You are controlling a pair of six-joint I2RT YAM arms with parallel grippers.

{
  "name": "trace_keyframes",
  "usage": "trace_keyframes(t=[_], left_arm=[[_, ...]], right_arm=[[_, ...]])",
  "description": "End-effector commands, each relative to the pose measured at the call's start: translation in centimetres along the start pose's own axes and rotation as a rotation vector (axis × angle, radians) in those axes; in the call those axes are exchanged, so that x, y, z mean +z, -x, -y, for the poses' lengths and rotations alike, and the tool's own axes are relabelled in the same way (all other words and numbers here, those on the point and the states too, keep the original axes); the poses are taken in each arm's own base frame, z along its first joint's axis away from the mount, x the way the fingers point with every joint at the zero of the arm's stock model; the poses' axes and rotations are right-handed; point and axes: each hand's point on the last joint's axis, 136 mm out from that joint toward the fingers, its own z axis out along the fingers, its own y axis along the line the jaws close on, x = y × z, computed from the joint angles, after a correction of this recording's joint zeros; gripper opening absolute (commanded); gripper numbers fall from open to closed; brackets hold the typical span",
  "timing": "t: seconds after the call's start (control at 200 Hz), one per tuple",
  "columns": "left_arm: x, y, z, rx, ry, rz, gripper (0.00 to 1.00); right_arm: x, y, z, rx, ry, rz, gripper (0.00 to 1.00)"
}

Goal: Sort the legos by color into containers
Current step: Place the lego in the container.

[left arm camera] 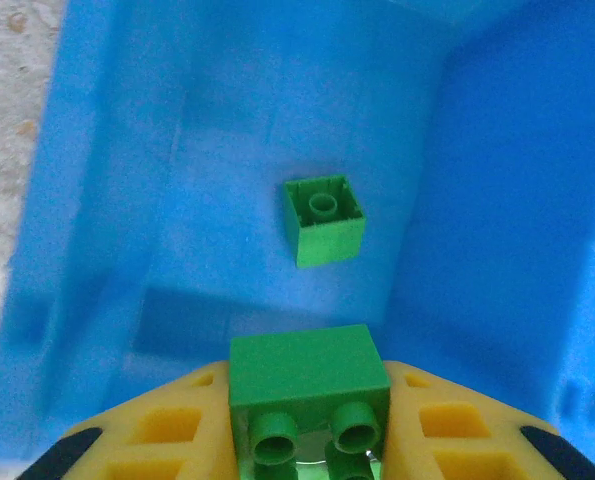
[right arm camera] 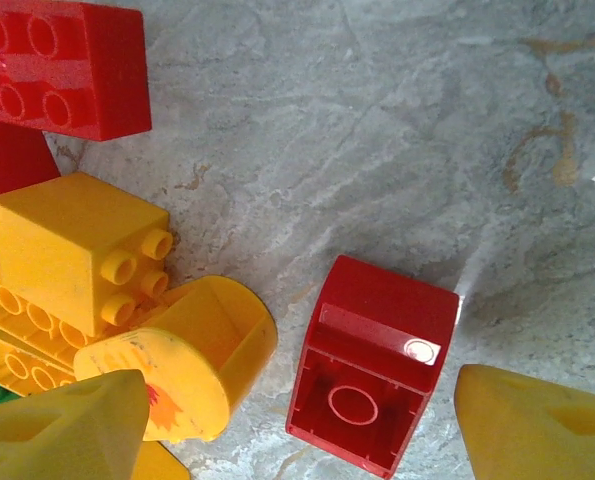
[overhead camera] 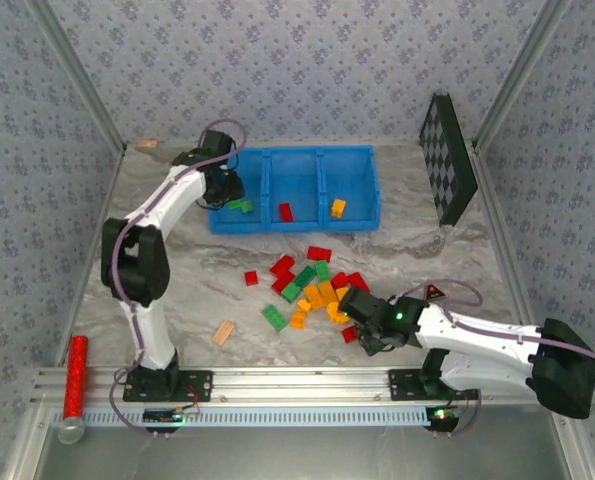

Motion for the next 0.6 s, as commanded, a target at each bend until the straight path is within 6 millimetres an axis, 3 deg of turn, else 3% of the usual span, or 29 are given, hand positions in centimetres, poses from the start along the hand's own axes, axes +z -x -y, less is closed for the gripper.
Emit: trace_keyframes(t=[0.0, 0.265, 0.595], left_arm=[[1.5, 1.2, 0.6, 0.037, 0.012, 0.001, 0.23], [5.1, 1.1, 0.3, 0.028, 0.045, -0.05, 0.27], [6.0, 0.9, 0.0, 0.013, 0.05, -0.064, 0.27]], right_arm=[[0.5, 0.8, 0.2, 0.113, 0.004, 0.049, 0.81], [0.6, 0.9, 1.8, 0.135, -0.066, 0.052, 0.76], [0.7, 1.1, 3.1, 0.179, -0.093, 0.048, 0.7]])
